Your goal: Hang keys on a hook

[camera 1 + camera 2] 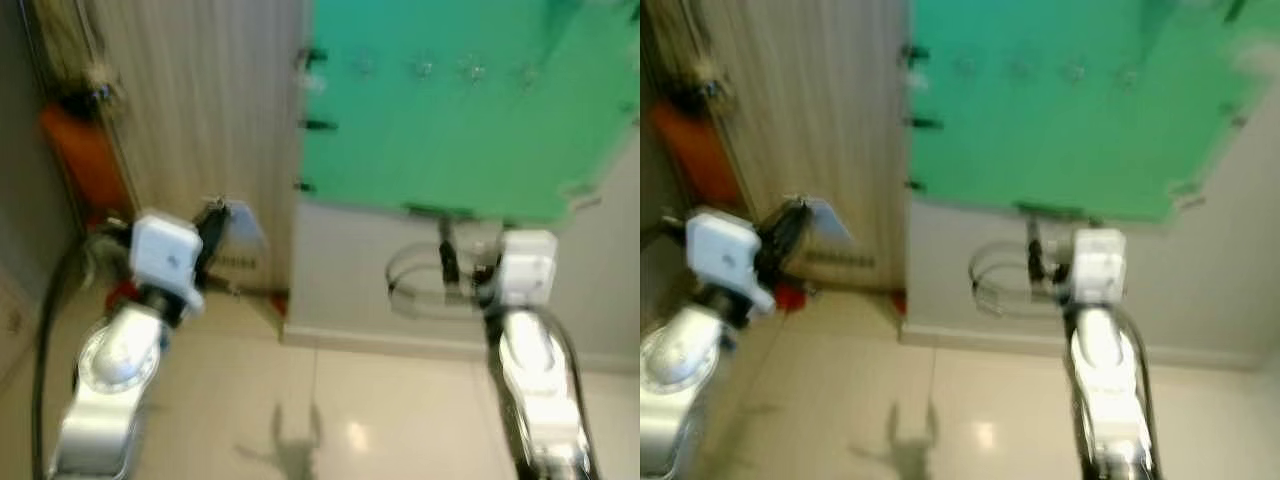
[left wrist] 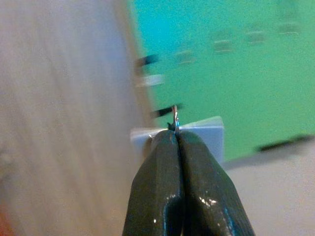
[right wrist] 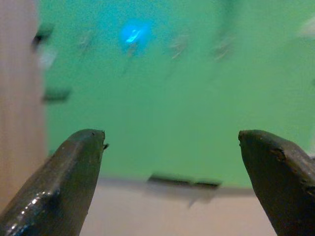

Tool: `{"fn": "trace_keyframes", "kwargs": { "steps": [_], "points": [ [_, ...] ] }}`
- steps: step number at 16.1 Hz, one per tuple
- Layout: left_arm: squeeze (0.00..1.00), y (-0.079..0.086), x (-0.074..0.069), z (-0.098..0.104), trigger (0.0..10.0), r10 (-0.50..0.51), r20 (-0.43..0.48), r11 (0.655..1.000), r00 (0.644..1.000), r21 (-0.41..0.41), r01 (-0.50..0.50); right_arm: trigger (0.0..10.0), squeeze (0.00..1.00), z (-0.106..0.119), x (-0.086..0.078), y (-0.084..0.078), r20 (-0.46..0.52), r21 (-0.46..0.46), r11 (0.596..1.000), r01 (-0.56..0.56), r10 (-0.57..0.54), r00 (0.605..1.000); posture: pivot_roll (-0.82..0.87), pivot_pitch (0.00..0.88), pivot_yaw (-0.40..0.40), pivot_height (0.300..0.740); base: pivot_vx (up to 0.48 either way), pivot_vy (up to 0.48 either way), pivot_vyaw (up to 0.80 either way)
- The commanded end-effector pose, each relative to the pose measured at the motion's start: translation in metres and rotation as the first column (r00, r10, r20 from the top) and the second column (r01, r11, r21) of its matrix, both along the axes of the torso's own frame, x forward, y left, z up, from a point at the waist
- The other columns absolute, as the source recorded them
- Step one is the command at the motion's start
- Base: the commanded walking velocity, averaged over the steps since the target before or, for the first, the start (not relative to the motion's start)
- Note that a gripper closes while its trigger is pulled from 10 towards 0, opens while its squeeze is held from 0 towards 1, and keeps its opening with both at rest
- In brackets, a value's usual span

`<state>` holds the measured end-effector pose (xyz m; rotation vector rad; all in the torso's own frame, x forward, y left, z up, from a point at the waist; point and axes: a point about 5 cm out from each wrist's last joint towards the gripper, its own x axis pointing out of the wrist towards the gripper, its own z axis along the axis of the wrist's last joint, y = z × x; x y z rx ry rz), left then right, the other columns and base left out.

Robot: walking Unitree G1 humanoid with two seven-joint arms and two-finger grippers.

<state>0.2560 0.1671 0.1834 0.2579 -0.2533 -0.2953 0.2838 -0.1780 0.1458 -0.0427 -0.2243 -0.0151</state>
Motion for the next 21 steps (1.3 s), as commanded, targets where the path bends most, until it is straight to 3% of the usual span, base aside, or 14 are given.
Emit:
{"fn": "trace_keyframes", "kwargs": {
  "steps": [1,5,9,15,19,21],
  "points": [
    [0.00,-0.001,0.003,0.000,10.0,-0.005,-0.017,1.000,1.000,0.022,0.005,10.0,0.00,-0.014,0.001,-0.002,-0.076,0.006,1.000,0.013,-0.012,0.997,-0.02,0.000,-0.003,0.740,0.442,0.000,-0.74],
    [0.00,-0.007,0.014,-0.002,10.0,-0.006,-0.043,1.000,0.999,0.030,0.007,10.0,0.00,-0.012,0.022,0.008,-0.098,0.022,0.997,-0.068,0.070,0.993,-0.02,0.000,0.012,0.740,0.443,0.000,-0.16],
    [0.00,-0.003,0.016,-0.006,10.0,0.027,-0.081,1.000,0.996,0.007,-0.027,10.0,0.00,-0.021,0.021,0.022,-0.125,0.024,0.992,-0.127,0.129,0.984,-0.02,0.000,0.008,0.740,0.452,0.000,0.00],
    [0.00,0.000,0.019,-0.007,10.0,0.027,-0.091,1.000,0.995,0.008,-0.026,10.0,0.00,-0.025,0.022,0.025,-0.142,0.025,0.988,-0.150,0.152,0.978,-0.02,0.000,0.005,0.740,0.452,0.000,0.00],
    [0.00,0.002,0.027,-0.003,10.0,-0.089,-0.132,0.992,0.987,0.080,0.100,10.0,0.00,-0.030,0.018,0.023,-0.157,0.039,0.989,-0.143,0.147,0.977,-0.02,0.000,0.005,0.740,0.428,0.000,0.00],
    [0.00,0.003,0.030,0.004,10.0,-0.181,-0.152,0.979,0.972,0.063,0.192,10.0,0.00,-0.031,0.018,0.021,-0.161,0.041,0.990,-0.137,0.141,0.977,-0.02,0.000,0.010,0.740,0.000,0.000,0.00]
  ]
}}
